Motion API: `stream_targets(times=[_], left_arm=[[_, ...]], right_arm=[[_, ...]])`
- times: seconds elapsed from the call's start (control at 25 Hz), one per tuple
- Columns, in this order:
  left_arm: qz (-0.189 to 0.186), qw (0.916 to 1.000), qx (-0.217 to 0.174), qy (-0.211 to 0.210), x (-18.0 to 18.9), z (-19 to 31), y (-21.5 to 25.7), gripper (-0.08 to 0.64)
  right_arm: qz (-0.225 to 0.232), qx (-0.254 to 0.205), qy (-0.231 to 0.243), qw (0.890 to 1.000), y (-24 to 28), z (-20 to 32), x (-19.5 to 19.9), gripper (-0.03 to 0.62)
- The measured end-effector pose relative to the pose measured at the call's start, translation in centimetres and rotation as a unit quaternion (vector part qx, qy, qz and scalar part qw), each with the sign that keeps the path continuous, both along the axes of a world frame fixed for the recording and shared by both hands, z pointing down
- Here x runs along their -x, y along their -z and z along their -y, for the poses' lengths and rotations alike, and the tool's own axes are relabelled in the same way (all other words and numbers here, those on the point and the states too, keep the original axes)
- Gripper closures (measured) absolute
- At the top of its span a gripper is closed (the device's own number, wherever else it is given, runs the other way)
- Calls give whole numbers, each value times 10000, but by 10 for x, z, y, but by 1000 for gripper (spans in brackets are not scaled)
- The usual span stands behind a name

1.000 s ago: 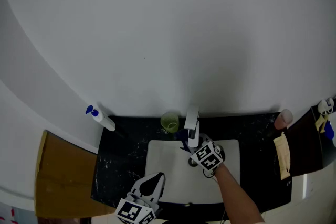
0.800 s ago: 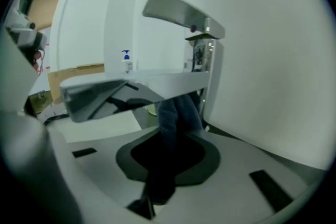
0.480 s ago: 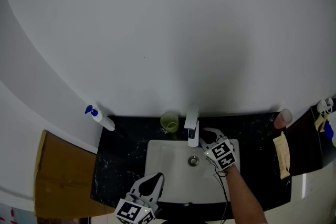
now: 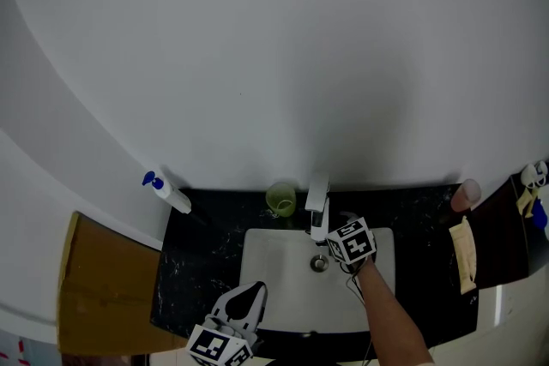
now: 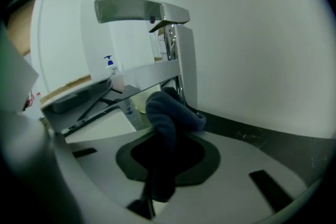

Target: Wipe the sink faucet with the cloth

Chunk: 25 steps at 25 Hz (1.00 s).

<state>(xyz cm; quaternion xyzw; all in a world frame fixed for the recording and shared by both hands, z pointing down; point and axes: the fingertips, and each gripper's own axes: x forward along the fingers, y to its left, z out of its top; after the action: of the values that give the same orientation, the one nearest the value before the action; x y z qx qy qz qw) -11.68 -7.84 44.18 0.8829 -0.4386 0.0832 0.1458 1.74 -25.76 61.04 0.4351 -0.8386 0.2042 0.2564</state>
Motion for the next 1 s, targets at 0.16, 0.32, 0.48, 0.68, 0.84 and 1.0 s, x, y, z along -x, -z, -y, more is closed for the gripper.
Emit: stream_targets(times=[0.16,0.32,0.48,0.68,0.84,1.0], left_arm=[[-24,10000,-21,1,-1,-1,3,560],[-30,10000,6,-14,0,-4,1,560],[-16,10000,0,-47,-3,-7,1,560],[-19,10000,-16,-50,-3,-11,4,560],[-14,10000,-26,-68,-3,-15,3,560],[-26,9999,-33,-93,-5,-17,3,560]], right_arm=[[-273,-857,267,9956,20,-2,-2,534],[-675,-1917,556,9775,51,-10,-4,534],[-616,-2015,642,9754,54,-21,-5,534],[-514,-2060,851,9735,55,-50,8,534],[-339,-2047,794,9750,56,-75,10,534],[-189,-2000,797,9764,57,-95,11,534]])
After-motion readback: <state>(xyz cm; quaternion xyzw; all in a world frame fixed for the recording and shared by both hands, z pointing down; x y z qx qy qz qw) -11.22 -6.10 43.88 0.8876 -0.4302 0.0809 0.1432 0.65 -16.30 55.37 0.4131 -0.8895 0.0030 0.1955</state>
